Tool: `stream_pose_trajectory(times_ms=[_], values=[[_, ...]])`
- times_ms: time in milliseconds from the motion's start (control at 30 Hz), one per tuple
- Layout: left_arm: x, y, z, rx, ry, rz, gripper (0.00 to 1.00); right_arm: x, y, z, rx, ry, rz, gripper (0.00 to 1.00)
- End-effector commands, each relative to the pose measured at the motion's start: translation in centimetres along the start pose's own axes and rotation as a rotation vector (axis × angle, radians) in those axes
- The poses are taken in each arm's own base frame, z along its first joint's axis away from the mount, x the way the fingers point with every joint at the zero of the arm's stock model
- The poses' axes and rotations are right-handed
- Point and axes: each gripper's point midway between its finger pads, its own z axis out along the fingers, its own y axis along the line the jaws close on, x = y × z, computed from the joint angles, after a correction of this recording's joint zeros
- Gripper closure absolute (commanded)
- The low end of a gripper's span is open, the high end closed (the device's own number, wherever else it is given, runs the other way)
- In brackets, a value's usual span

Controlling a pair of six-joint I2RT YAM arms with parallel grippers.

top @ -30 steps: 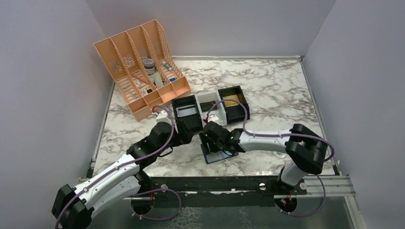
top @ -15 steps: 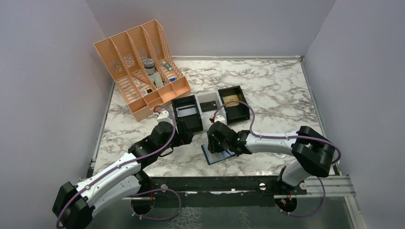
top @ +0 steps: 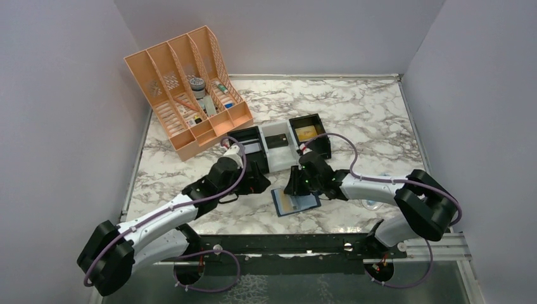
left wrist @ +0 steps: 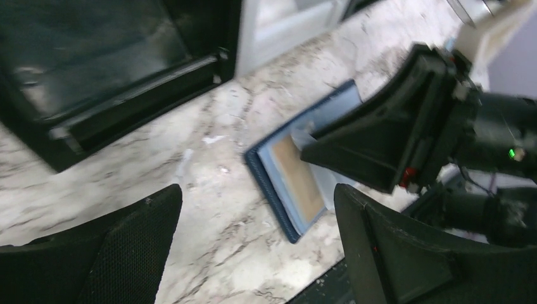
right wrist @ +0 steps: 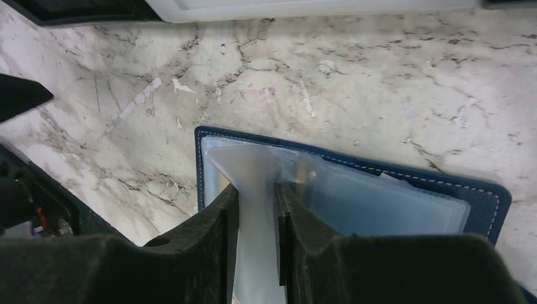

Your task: Take the credit cards out of the card holder

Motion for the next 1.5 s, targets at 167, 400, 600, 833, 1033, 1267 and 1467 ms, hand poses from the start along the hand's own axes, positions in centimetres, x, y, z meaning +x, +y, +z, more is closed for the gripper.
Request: stream_pose_trajectory(times_ms=[167, 400, 600, 833, 1033, 1267, 1467], values=[[4.4, -7.8, 2.3, 0.334, 0.168, 0.102, 0.09, -0.3, -0.3, -0.5, -0.128, -0.006, 0.150, 0.74], [6.1, -9.1, 4.3, 0.373, 0.197, 0.067, 0.10, 0.2, -1.0, -0.6, -0.121, -0.011, 0.186, 0.74], [6.2, -11.0, 5.5, 0.415, 0.203, 0.072, 0.14, 0.2, -1.2, -0.7, -0.121, -0.016, 0.189, 0.74], [6.0, -10.6, 5.3, 0.390, 0.179, 0.041, 0.17, 0.3, -1.5, -0.8, -0.114, -0.018, 0.196, 0.74], [6.4, -10.3, 5.1, 0.382, 0.190, 0.030, 0.17, 0.2, -1.6, -0.9, -0.111, -0.025, 0.206, 0.74], [7.5, -10.8, 6.4, 0.370, 0.226, 0.021, 0.19, -0.2, -1.4, -1.1, -0.122, -0.036, 0.209, 0.74], [8.1, -11.4, 7.4, 0.393, 0.233, 0.016, 0.20, -0.3, -1.0, -1.1, -0.146, -0.027, 0.217, 0.72]])
